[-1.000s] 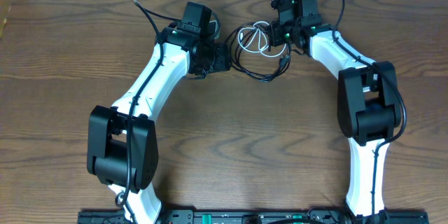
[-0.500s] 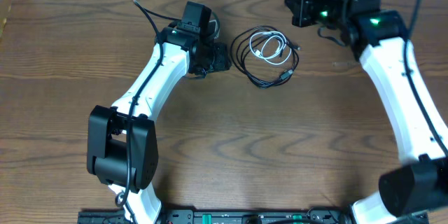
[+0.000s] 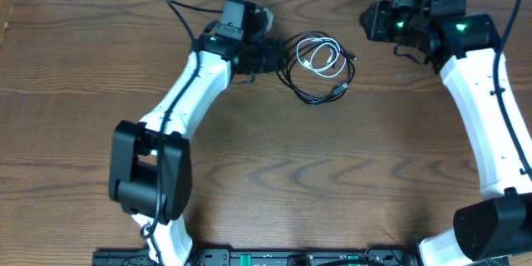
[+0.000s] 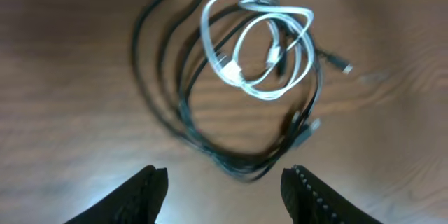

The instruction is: Untangle cables

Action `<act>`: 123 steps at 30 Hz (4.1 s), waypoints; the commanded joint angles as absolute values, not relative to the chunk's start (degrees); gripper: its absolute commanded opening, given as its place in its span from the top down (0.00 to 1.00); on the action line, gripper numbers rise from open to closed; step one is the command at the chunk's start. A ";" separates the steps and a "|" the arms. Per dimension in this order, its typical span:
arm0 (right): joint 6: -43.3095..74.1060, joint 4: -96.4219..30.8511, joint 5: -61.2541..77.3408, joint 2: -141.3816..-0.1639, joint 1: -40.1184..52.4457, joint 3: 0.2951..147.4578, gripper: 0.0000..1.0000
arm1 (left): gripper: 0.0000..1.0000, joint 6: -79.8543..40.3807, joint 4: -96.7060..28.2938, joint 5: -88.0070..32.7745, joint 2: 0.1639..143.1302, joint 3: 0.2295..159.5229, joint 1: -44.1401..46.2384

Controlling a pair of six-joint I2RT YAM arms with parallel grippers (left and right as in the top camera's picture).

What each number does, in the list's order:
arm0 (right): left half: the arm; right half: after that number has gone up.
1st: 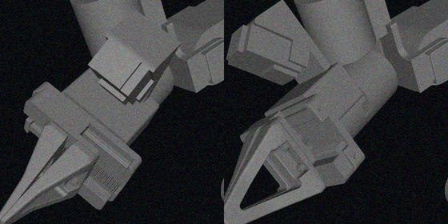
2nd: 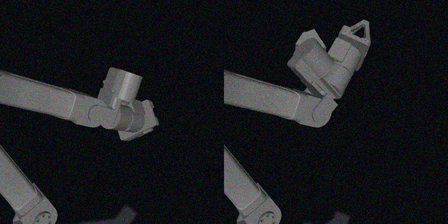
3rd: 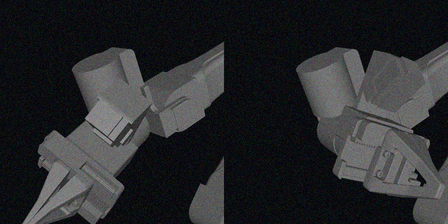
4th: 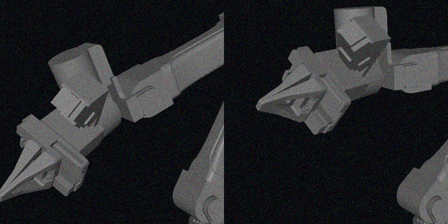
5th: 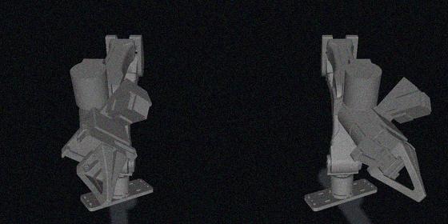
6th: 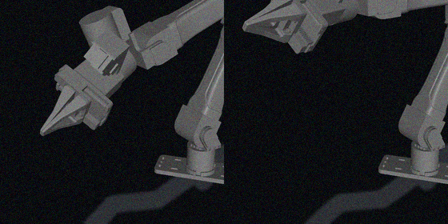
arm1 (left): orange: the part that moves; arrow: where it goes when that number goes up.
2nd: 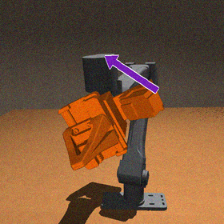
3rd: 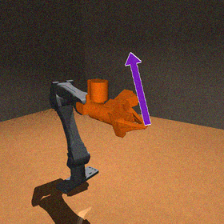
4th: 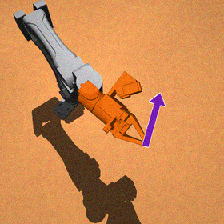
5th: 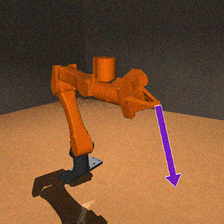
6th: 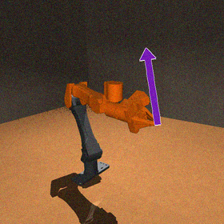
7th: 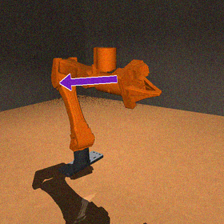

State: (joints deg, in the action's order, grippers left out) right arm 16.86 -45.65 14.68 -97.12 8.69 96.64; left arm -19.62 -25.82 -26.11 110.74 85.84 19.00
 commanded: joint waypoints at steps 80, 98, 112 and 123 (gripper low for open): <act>12.78 -44.31 22.87 -99.09 7.51 92.44 0.46 | 0.92 -14.61 -21.98 -19.75 87.11 88.27 29.12; 0.82 -39.46 49.89 -104.84 8.03 92.44 0.40 | 0.92 -24.12 -12.51 -41.80 84.86 88.27 16.99; -1.34 -36.03 53.54 -108.92 13.67 92.44 0.36 | 0.93 -24.14 -12.69 -41.80 84.86 88.27 16.99; -4.01 -37.91 62.87 -113.51 14.00 92.38 0.49 | 0.92 -24.12 -12.73 -41.76 84.86 88.27 16.99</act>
State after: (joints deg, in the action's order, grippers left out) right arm -2.50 -37.15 58.41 -111.92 13.74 92.60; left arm -24.03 -13.08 -40.62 85.60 87.83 17.08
